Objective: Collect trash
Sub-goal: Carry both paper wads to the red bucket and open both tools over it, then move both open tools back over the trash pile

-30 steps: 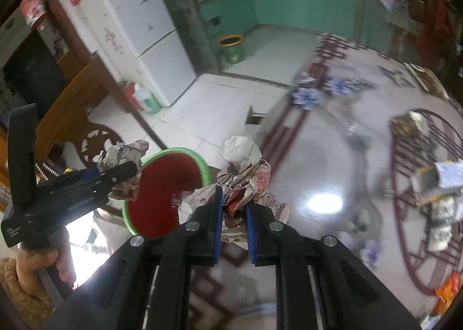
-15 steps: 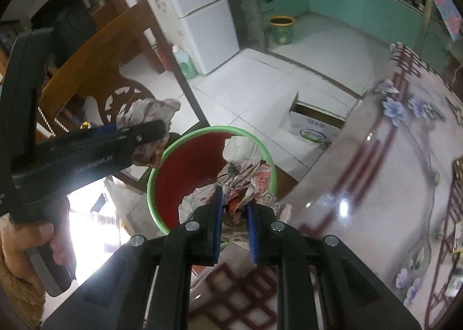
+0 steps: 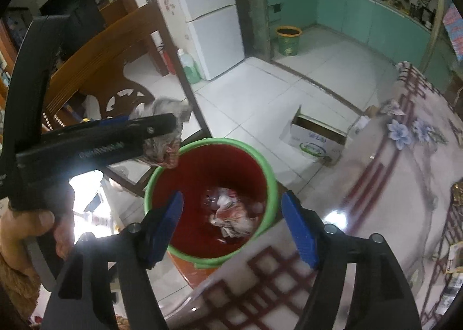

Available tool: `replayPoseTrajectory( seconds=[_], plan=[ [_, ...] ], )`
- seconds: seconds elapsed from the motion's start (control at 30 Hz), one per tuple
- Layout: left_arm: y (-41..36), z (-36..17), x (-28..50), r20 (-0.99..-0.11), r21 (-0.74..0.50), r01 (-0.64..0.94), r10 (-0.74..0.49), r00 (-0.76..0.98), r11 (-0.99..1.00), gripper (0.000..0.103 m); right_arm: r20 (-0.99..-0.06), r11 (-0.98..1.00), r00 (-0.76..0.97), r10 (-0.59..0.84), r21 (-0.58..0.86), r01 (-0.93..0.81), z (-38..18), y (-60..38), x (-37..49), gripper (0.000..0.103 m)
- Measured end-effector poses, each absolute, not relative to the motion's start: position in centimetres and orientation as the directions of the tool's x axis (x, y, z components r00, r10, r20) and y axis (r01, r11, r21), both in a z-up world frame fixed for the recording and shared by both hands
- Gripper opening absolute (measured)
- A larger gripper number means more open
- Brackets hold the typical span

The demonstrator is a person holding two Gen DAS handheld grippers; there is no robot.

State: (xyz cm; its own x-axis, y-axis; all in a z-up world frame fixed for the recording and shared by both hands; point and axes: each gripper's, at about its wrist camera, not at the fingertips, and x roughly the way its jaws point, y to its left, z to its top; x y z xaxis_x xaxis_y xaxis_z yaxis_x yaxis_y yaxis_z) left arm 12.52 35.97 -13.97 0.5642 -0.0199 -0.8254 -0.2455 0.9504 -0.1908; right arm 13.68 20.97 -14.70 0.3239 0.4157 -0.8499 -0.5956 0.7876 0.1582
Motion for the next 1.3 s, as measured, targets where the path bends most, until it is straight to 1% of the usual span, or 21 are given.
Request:
replayPoseTrajectory(
  seconds=[0.07, 0.17, 0.43, 0.53, 0.67, 0.83, 1.0, 1.07, 1.2, 1.3],
  plan=[
    [35.6, -13.8, 12.6, -0.824, -0.184, -0.241, -0.016, 0.566, 0.953, 0.059, -0.846, 0.804, 0.336, 0.414, 0.167, -0.571, -14.3, 19.7, 13.9, 0.069],
    [34.9, -13.6, 12.5, -0.817, -0.185, -0.231, -0.019, 0.576, 0.955, 0.064, -0.837, 0.832, 0.363, 0.409, 0.178, -0.526, -13.6, 17.4, 14.1, 0.069],
    [31.8, -12.6, 11.9, -0.803, -0.153, -0.198, -0.005, 0.596, 0.968, 0.065, -0.818, 0.89, 0.434, 0.376, 0.189, -0.415, -11.9, 11.6, 13.2, 0.069],
    [29.5, -11.9, 11.6, -0.793, -0.145, -0.159, -0.019, 0.608, 0.976, 0.067, -0.815, 0.905, 0.456, 0.359, 0.185, -0.382, -11.5, 9.5, 12.4, 0.071],
    [26.5, -11.7, 11.3, -0.796, -0.151, -0.124, -0.046, 0.603, 0.981, 0.068, -0.811, 0.921, 0.473, 0.344, 0.194, -0.337, -11.3, 6.2, 11.3, 0.073],
    [20.8, -11.7, 10.7, -0.798, -0.148, -0.071, -0.077, 0.597, 0.987, 0.068, -0.801, 0.938, 0.507, 0.318, 0.187, -0.292, -10.9, 0.8, 9.4, 0.074],
    [12.9, -11.2, 10.2, -0.799, -0.144, 0.006, -0.12, 0.59, 0.99, 0.068, -0.796, 0.958, 0.541, 0.272, 0.168, -0.234, -10.3, -6.6, 7.8, 0.075],
    [9.5, -10.9, 9.8, -0.796, -0.144, 0.047, -0.144, 0.588, 0.988, 0.068, -0.794, 0.968, 0.556, 0.244, 0.165, -0.189, -10.2, -10.7, 7.2, 0.075],
    [4.0, -11.3, 9.3, -0.802, -0.208, 0.088, -0.221, 0.554, 0.974, 0.068, -0.795, 0.979, 0.572, 0.203, 0.185, -0.091, -10.5, -17.9, 6.7, 0.075],
    [0.1, -11.6, 8.8, -0.812, -0.193, 0.13, -0.233, 0.536, 0.973, 0.068, -0.804, 0.979, 0.57, 0.168, 0.206, 0.001, -11.0, -23.5, 6.6, 0.075]
  ],
)
